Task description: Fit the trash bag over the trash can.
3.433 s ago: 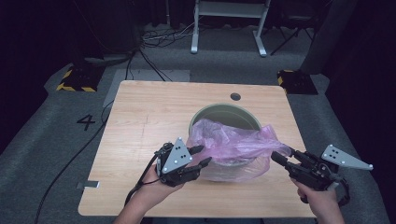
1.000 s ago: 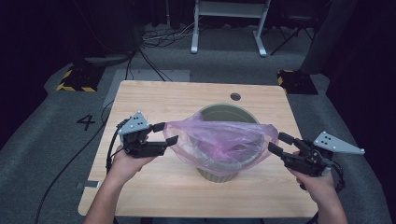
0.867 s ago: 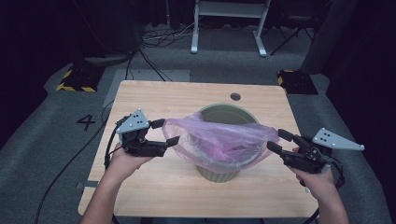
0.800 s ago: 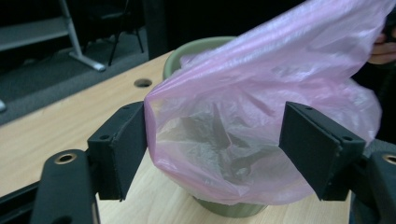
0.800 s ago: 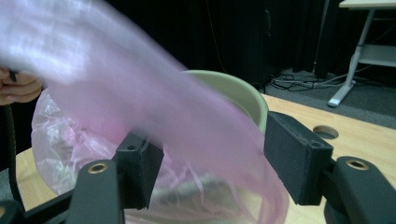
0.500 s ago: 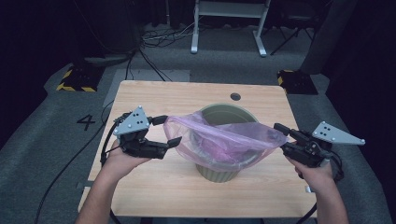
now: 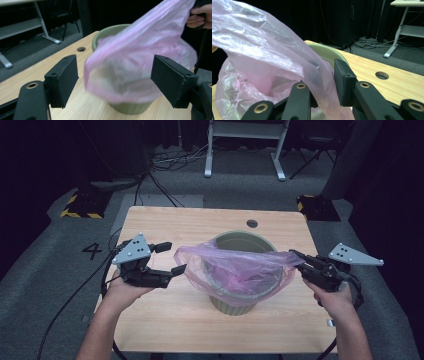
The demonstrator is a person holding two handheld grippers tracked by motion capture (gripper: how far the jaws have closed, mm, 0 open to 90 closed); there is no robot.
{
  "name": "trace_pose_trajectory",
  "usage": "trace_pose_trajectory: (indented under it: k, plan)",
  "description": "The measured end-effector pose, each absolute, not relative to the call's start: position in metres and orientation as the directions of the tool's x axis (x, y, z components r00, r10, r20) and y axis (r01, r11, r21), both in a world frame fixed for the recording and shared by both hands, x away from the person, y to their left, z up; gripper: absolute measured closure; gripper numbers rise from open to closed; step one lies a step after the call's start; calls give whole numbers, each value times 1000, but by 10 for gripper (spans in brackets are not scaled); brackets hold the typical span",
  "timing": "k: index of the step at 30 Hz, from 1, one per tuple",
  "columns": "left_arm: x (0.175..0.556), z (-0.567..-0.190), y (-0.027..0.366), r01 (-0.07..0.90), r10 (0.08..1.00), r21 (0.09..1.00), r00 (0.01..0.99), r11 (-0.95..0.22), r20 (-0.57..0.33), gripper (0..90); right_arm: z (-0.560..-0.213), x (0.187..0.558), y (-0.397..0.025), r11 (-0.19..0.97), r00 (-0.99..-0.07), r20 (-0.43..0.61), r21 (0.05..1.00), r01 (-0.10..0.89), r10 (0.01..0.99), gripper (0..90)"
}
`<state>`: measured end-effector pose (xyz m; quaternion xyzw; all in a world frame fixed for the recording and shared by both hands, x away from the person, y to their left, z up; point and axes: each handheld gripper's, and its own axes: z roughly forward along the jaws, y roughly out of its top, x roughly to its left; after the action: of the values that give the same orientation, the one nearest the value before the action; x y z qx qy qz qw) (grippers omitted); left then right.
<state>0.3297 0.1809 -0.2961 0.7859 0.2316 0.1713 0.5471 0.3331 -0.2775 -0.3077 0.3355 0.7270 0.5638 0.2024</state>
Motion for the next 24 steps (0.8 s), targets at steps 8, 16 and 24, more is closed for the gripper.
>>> trace_pose_trajectory:
  k: [8,16,24]
  plan:
    - [346,-288,126,126,451,912,890,-390,70,232,-303,340,-270,155,-703,81,951,266,707,752]
    - [365,-299,103,163,422,902,906,-400,23,354,-305,350,-266,151,-706,98,947,282,701,753]
    - [375,-306,95,184,460,888,887,-422,35,718,-307,359,-265,147,-701,111,943,297,705,744]
